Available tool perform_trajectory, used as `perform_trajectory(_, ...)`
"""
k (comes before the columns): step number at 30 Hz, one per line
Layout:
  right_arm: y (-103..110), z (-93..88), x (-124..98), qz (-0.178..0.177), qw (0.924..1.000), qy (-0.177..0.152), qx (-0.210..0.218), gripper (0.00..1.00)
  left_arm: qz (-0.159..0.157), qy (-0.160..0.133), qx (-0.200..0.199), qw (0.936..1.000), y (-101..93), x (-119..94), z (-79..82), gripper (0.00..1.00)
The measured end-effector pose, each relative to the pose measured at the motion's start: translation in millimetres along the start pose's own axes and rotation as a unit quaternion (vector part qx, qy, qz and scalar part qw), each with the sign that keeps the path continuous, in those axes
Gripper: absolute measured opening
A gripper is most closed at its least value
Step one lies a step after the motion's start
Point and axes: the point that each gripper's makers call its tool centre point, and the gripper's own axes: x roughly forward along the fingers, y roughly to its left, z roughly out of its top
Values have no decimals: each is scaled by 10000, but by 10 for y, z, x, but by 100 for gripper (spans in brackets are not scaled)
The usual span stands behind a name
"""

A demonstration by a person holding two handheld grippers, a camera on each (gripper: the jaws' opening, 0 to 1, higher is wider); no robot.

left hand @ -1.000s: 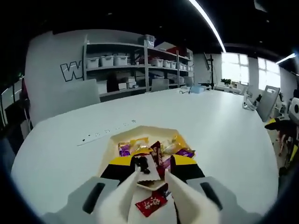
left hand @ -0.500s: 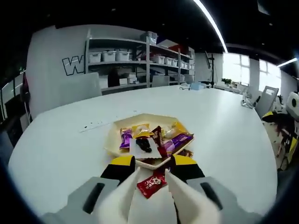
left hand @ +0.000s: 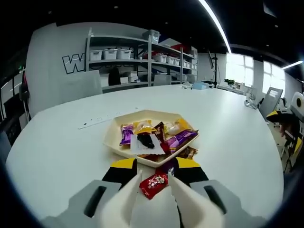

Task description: Place the target food into the container with the food tongs after gripping and lifting it, then release it inside without dropping or visibly crushing the food.

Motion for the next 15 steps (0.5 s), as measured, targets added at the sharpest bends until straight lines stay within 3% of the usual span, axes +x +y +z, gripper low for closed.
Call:
perform_trajectory(12, -11, -52, 19, -1, 10000, 65, 10, 88, -21, 28, -51, 10000, 54, 63, -71, 28)
perform_trajectory(15, -15, -58, 22, -4, 10000, 71, 13, 88, -55, 50, 134, 9999, 51, 67, -81, 25)
